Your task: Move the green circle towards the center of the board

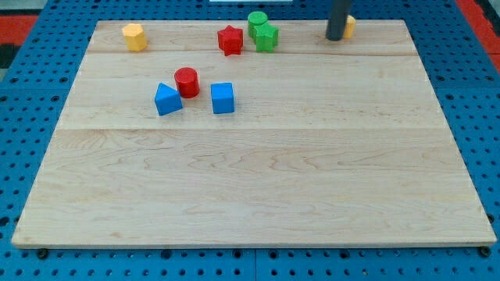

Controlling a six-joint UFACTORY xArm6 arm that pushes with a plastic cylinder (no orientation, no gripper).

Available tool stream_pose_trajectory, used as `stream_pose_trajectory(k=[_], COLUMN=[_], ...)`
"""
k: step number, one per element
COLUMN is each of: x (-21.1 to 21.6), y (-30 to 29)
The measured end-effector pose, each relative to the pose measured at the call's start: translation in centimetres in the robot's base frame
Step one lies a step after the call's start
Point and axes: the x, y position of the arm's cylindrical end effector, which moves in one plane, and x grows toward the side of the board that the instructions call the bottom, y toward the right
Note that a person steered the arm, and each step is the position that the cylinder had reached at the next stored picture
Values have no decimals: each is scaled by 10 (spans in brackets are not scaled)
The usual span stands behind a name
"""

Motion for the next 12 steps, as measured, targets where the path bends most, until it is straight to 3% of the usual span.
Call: stream_pose_trajectory(k=[2,8,12], x=[-40,-39,-38], y=[-32,-170,-175])
